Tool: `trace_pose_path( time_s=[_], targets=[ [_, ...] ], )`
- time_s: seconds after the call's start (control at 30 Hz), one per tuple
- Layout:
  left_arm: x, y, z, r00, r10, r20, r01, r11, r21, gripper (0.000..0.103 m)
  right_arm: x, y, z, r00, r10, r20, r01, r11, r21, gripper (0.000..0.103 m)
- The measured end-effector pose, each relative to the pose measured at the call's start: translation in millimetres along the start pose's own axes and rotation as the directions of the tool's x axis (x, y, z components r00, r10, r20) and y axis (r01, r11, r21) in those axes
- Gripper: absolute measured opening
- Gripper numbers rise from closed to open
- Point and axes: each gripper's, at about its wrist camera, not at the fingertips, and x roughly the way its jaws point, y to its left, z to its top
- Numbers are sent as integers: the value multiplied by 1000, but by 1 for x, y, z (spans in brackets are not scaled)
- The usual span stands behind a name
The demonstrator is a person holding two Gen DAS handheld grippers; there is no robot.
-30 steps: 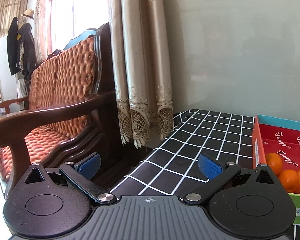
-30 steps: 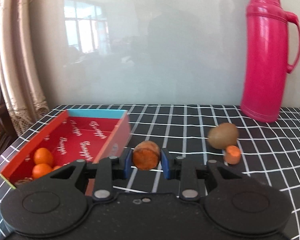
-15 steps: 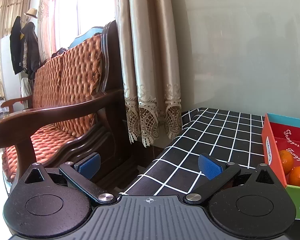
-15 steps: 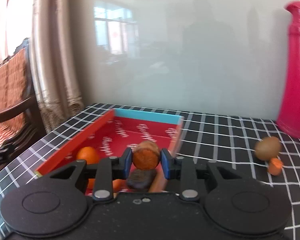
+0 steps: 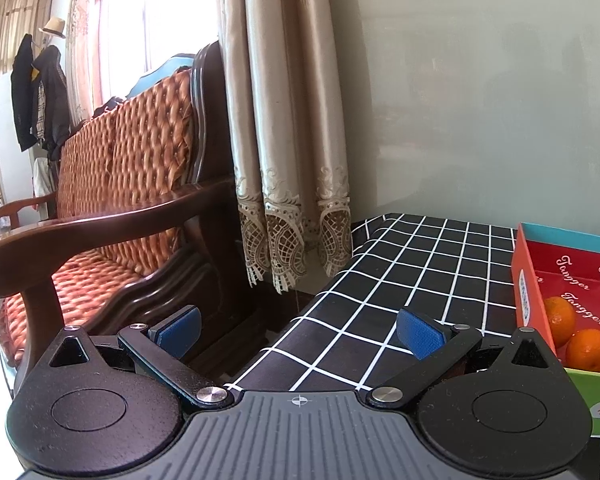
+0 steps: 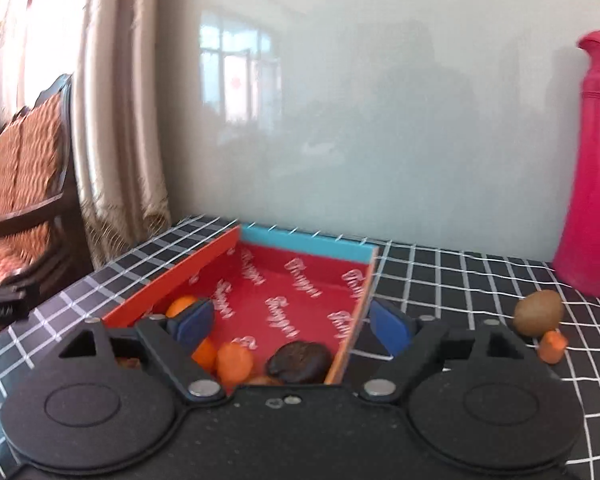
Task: Organize fruits
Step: 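Carry the carrot slice in the right gripper into the box and release, then move the left gripper to the remaining carrot chunk and close on it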
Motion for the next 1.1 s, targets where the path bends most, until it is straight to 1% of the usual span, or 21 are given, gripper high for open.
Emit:
trace_pose_path(
  time_s=[0.17,0.3,0.43,0.53,0.77,0.87,0.97,1.1],
  targets=[
    [-4,-7,2,1000,-12,8,12,1000,2,103,0,-28,-1,997,-78,-5,78,996,52,93],
    [-9,-16,4,999,-27,17,27,1000,0,103,-6,-47,-6,992,-123,-4,123,989,85,94],
    [-17,-28,6,998,-59,34,59,998,1,103,-10,-67,-9,983,-186,-4,185,975,125,95],
    [-22,-42,8,996,-81,40,81,997,16,103,-12,-84,-12,979,-199,-32,201,967,154,95],
    [-35,-78,12,989,-141,51,139,990,33,103,-24,-105,-17,969,-245,-25,246,959,141,95],
    [-42,-97,15,979,-193,62,191,981,33,103,-34,-122,-19,956,-292,-12,291,945,151,95],
    [-54,-120,17,963,-258,83,255,966,43,103,-46,-144,-22,937,-349,-6,344,920,186,95],
    [-69,-158,16,932,-355,69,351,935,57,103,-66,-176,-29,909,-418,2,406,885,227,95]
  ],
)
